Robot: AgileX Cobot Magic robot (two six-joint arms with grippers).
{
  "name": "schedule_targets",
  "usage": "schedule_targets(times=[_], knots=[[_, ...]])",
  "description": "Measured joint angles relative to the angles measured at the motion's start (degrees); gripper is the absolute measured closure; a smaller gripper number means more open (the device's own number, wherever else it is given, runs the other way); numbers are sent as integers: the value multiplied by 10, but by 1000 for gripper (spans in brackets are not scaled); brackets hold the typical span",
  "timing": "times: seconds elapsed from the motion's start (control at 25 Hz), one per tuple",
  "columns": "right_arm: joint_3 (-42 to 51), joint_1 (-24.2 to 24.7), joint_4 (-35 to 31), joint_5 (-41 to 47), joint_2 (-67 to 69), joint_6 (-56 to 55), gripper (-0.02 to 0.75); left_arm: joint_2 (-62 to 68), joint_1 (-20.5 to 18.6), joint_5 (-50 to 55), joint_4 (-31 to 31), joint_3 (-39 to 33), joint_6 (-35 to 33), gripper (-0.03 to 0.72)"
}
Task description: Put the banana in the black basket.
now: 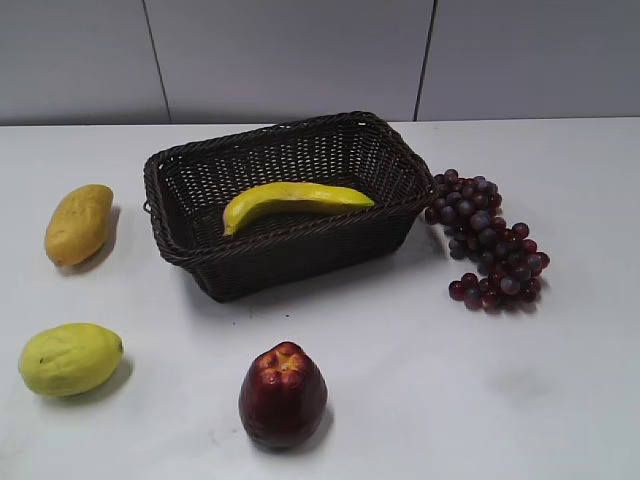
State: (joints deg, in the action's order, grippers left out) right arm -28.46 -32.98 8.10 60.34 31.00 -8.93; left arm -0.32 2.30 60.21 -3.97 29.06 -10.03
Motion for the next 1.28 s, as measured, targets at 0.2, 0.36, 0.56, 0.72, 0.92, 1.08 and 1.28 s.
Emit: schedule_targets(times=[0.2,0.36,0.56,0.72,0.92,1.08,1.28], knots=[[0,0,0,0,-9,0,145,0,0,0,0,0,0,207],[0,0,0,0,-9,0,145,0,0,0,0,0,0,207],[0,0,0,0,-18,0,145,0,0,0,0,0,0,207],[0,14,0,0,-52,0,145,0,0,0,0,0,0,207],[0,111,0,0,-117,0,145,0,0,0,0,0,0,207],[0,206,0,0,-173,0,145,0,0,0,0,0,0,207],[1,282,0,0,-251,0,145,0,0,0,0,0,0,207]])
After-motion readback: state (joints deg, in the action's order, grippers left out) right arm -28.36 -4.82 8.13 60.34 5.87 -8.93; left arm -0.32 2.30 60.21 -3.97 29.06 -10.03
